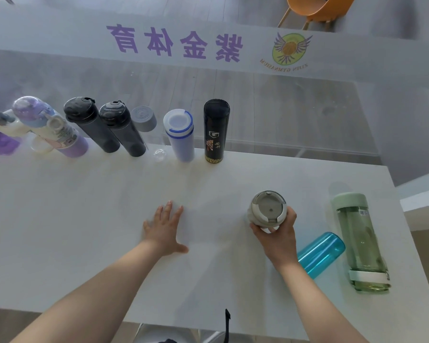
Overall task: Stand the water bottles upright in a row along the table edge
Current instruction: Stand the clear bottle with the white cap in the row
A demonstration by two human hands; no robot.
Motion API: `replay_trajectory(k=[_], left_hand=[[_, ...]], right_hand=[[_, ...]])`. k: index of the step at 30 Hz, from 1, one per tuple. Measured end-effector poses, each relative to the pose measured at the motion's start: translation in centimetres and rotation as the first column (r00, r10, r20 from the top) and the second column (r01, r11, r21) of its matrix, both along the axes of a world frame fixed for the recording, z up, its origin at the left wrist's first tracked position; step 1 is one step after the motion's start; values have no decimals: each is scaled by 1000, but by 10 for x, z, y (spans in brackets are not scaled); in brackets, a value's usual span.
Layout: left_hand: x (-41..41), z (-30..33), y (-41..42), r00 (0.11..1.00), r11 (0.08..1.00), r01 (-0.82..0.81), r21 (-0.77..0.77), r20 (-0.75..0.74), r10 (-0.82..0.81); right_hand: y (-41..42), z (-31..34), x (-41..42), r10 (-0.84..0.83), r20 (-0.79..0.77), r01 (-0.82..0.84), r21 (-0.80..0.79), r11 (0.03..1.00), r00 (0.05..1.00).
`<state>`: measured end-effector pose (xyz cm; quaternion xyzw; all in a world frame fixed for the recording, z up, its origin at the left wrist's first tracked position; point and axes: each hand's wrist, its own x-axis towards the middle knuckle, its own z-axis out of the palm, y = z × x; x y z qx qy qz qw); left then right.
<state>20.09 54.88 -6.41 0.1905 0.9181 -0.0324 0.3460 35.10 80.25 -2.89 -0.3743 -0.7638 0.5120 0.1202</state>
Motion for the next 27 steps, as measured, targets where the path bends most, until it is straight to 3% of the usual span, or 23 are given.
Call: replay_trajectory(k=[7,18,27], left_hand=[[-1,-3,1,1000,1000,-6,-13,3,6],[-4,0,7,999,997,12,-75,46,-8],[-5,2,9,998,996,21,-88,61,-16]], right_hand=[[16,-3,-52,24,-85,-29,-48,998,996],[57,4,-157,104,-84,-102,27,994,991],[63,1,-189,110,-59,-109,19,994,992]])
